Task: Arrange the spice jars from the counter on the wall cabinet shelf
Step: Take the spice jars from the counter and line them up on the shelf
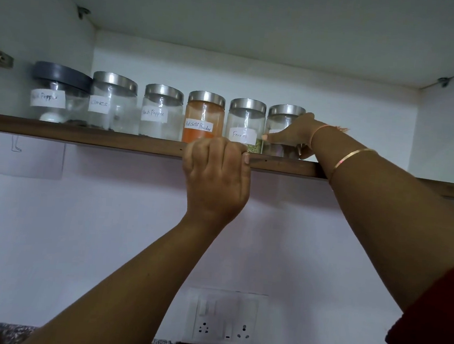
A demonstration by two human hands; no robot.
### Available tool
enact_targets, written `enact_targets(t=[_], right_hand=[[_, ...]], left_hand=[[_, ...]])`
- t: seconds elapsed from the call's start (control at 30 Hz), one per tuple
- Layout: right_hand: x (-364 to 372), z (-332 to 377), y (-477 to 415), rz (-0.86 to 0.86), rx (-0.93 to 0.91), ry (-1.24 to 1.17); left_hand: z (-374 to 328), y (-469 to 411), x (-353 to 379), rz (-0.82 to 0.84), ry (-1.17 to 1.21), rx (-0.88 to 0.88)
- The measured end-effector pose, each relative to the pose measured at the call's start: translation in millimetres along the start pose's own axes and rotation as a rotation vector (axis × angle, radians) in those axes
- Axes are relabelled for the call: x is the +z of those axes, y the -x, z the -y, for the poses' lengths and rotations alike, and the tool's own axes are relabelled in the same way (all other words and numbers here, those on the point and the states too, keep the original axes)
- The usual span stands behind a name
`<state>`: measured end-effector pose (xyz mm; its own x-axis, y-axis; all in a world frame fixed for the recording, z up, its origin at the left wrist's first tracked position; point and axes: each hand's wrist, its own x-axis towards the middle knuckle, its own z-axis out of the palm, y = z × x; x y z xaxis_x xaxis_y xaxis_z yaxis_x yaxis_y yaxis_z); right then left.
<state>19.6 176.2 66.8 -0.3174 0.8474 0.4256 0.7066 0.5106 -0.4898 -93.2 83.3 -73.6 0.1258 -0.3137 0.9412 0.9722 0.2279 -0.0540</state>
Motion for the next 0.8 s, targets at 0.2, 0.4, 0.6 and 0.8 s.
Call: enact_targets(t=[0.2,0.4,0.6,0.8], right_hand=[[0,-6,8,-0.009,-0.062,0.106],[-6,-10,26,0.104,-0.040,-0.049],[-13,-2,63,0.284,0.024,0.075],[-12,2,95,0.191,-0.081,0.041]], left_hand=[[2,-1,4,-0.047,0.002,0.031],[1,-2,-6,0.068,-0.040,0.019],[-1,-4,-23,0.202,0.020,0.035],[-8,-3,-44,0.403,-0.009,0.053]])
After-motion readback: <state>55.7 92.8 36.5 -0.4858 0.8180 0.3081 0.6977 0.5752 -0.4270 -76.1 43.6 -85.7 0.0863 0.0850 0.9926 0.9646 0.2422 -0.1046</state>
